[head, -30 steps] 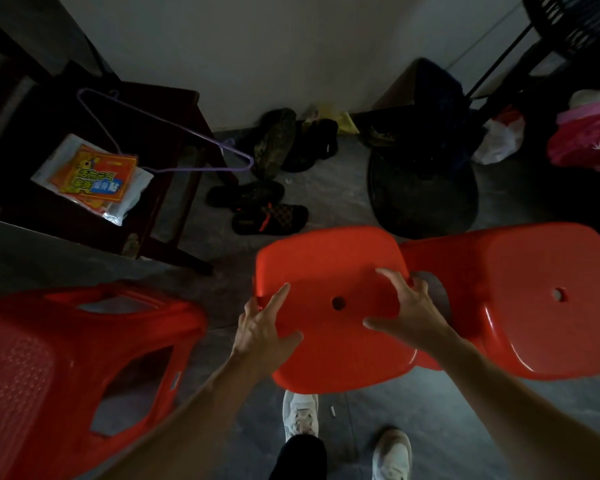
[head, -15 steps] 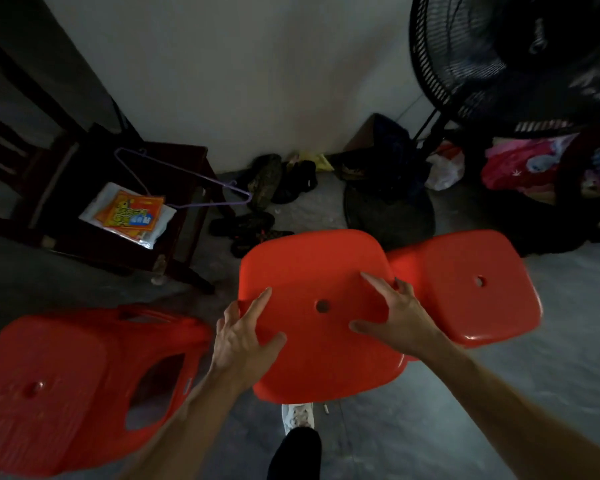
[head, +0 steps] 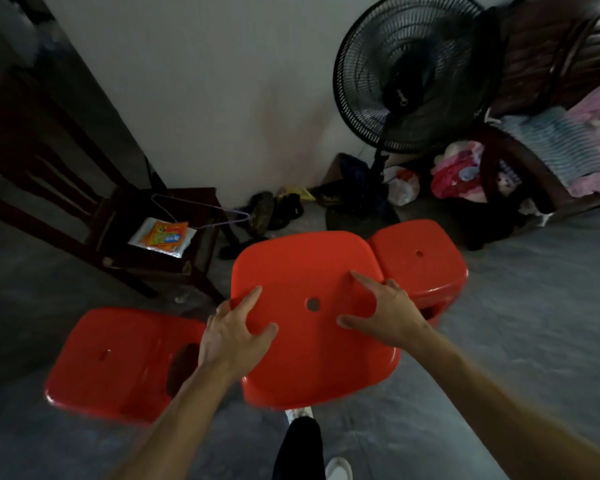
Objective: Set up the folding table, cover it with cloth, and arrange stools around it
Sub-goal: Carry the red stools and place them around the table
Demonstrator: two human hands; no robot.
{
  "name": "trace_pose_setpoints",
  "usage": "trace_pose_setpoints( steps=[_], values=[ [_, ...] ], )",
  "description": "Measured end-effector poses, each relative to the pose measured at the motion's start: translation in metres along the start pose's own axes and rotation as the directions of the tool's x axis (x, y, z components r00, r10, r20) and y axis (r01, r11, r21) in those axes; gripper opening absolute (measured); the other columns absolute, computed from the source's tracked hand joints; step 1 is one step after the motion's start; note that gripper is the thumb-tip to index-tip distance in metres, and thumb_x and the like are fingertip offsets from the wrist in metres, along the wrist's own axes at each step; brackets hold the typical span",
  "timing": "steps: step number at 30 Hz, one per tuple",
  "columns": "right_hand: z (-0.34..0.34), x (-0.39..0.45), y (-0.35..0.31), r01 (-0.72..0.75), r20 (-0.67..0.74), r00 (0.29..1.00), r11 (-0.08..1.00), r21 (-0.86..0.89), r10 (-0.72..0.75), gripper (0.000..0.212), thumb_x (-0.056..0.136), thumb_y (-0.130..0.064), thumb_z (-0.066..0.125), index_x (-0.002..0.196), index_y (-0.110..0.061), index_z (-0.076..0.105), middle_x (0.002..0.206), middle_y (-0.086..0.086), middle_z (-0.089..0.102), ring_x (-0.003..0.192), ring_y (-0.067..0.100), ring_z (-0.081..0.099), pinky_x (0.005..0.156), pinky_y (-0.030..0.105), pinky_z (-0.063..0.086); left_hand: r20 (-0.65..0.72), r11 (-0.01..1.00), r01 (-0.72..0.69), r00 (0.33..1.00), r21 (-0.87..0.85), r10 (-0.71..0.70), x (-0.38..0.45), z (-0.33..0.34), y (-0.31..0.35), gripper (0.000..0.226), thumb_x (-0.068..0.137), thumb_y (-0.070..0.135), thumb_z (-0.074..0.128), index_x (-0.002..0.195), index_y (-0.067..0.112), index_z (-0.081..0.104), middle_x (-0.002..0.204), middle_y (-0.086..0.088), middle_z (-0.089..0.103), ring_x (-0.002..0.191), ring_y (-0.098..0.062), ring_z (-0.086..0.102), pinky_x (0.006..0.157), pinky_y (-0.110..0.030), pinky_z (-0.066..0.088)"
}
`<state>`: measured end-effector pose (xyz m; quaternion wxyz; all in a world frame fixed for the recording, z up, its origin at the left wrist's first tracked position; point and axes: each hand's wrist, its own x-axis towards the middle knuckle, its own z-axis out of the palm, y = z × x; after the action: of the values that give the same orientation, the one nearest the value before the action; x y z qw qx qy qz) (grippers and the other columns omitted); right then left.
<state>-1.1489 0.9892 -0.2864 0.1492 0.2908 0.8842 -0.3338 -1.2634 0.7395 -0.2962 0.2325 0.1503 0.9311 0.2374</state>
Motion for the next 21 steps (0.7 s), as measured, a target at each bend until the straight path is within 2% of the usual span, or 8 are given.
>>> trace_pose_setpoints(
  steps=[6, 10, 12, 17, 21],
  values=[
    [-0.031, -0.065, 0.004, -0.046, -0.055, 0.997, 0.999, -0.008, 0.046, 0.095, 0.068, -0.068, 0.074, 0.150, -0.041, 0.033, 0.144, 0.008, 0.049, 0.131, 0.028, 0.047, 0.105, 0.041, 0.041, 0.041, 0.988, -0.089, 0.996, 0.127, 0.084, -0.034, -0.030, 0.030, 0.077, 0.076, 0.067, 0.056, 0.147, 0.054, 0.030, 0.139, -0.005, 0.051, 0.127, -0.025, 0.050, 0.106, -0.042, 0.043],
    [-0.039, -0.112, 0.018, -0.120, -0.127, 0.984, 0.992, 0.047, 0.125, 0.097, 0.065, -0.071, 0.073, 0.149, -0.039, 0.036, 0.143, 0.002, 0.054, 0.130, 0.023, 0.052, 0.105, 0.036, 0.043, 0.119, 0.960, -0.213, 0.974, 0.185, 0.193, -0.043, -0.033, 0.059, 0.080, 0.069, 0.075, 0.048, 0.145, 0.054, 0.034, 0.140, -0.001, 0.056, 0.127, -0.021, 0.054, 0.103, -0.041, 0.046],
    [-0.037, -0.141, 0.026, -0.183, -0.166, 0.967, 0.981, 0.069, 0.192, 0.095, 0.067, -0.070, 0.073, 0.149, -0.039, 0.036, 0.142, 0.002, 0.055, 0.131, 0.023, 0.051, 0.106, 0.036, 0.042, 0.158, 0.934, -0.285, 0.954, 0.214, 0.254, -0.047, -0.030, 0.071, 0.076, 0.072, 0.074, 0.051, 0.144, 0.053, 0.038, 0.138, 0.001, 0.058, 0.126, -0.020, 0.055, 0.102, -0.039, 0.047],
    [-0.025, -0.213, 0.038, -0.325, -0.264, 0.901, 0.938, 0.120, 0.346, 0.091, 0.073, -0.064, 0.072, 0.151, -0.034, 0.035, 0.139, 0.002, 0.058, 0.123, 0.021, 0.058, 0.104, 0.036, 0.046, 0.249, 0.833, -0.494, 0.864, 0.251, 0.437, -0.064, -0.015, 0.096, 0.071, 0.077, 0.079, 0.049, 0.142, 0.054, 0.039, 0.134, 0.001, 0.061, 0.123, -0.020, 0.056, 0.098, -0.038, 0.049],
    [-0.022, -0.263, 0.055, -0.442, -0.343, 0.801, 0.871, 0.216, 0.491, 0.091, 0.069, -0.065, 0.075, 0.148, -0.036, 0.040, 0.138, 0.005, 0.059, 0.125, 0.027, 0.056, 0.105, 0.039, 0.046, 0.321, 0.745, -0.628, 0.770, 0.225, 0.552, -0.082, 0.006, 0.132, 0.071, 0.077, 0.080, 0.049, 0.142, 0.052, 0.040, 0.132, -0.003, 0.062, 0.121, -0.022, 0.058, 0.096, -0.038, 0.049]
  ],
)
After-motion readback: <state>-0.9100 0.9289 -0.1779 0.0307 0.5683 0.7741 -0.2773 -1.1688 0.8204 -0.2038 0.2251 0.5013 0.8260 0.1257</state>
